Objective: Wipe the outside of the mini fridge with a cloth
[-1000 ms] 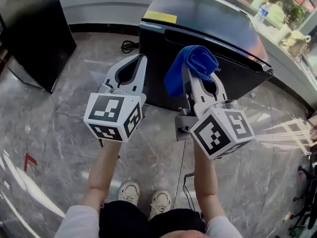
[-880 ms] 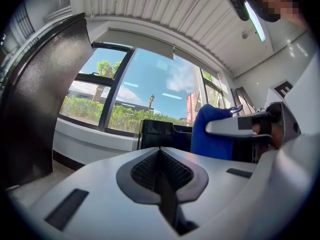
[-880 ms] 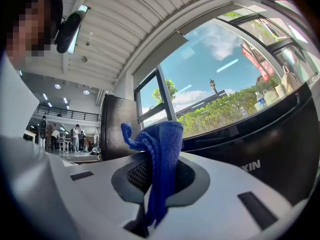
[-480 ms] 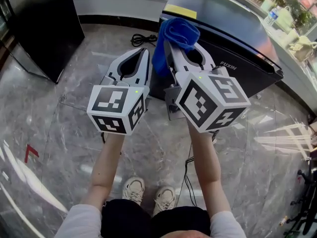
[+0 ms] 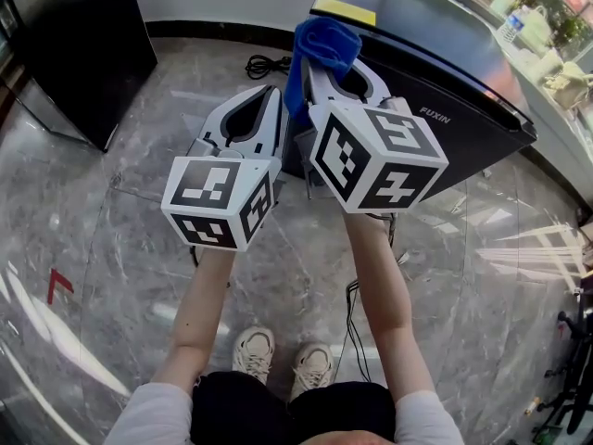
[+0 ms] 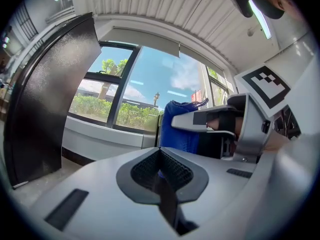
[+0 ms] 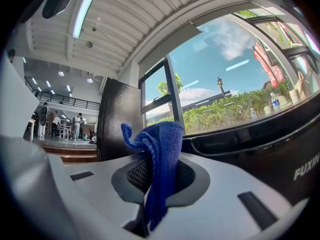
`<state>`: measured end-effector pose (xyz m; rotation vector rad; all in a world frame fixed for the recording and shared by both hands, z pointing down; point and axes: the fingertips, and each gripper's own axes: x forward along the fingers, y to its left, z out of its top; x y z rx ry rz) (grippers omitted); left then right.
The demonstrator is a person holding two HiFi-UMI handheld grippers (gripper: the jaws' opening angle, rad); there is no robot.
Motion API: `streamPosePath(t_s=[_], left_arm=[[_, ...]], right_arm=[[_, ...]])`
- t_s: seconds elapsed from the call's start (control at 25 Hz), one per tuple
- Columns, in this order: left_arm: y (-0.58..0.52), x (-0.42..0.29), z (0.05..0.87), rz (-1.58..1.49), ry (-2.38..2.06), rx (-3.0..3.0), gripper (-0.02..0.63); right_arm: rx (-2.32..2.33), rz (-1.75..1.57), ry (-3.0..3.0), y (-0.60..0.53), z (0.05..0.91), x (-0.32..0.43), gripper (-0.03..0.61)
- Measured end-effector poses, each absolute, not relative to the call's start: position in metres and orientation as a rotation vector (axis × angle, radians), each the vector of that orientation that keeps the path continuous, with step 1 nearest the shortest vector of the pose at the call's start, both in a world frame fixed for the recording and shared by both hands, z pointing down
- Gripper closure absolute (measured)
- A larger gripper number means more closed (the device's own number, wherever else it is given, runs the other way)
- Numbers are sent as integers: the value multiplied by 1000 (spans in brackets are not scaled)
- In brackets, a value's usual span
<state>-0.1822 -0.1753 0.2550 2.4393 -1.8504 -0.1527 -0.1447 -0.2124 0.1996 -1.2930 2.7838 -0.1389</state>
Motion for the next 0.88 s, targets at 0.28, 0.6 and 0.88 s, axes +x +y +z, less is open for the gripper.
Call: streamPosePath(t_s=[0.28,0.6,0.88], left_arm=[[-177,-171,256,-135,-1829,2463,609],[-179,-160,265,-116,-1800,2469,609],[-182,-138,269,-101,-1749,2502,609]], right_arm=[[-1305,-94,2787,-215,199,-142,526],[-1306,-59,2796,-213,200,-135,526],[-1327,-40,2800,-212,201,-122,526]])
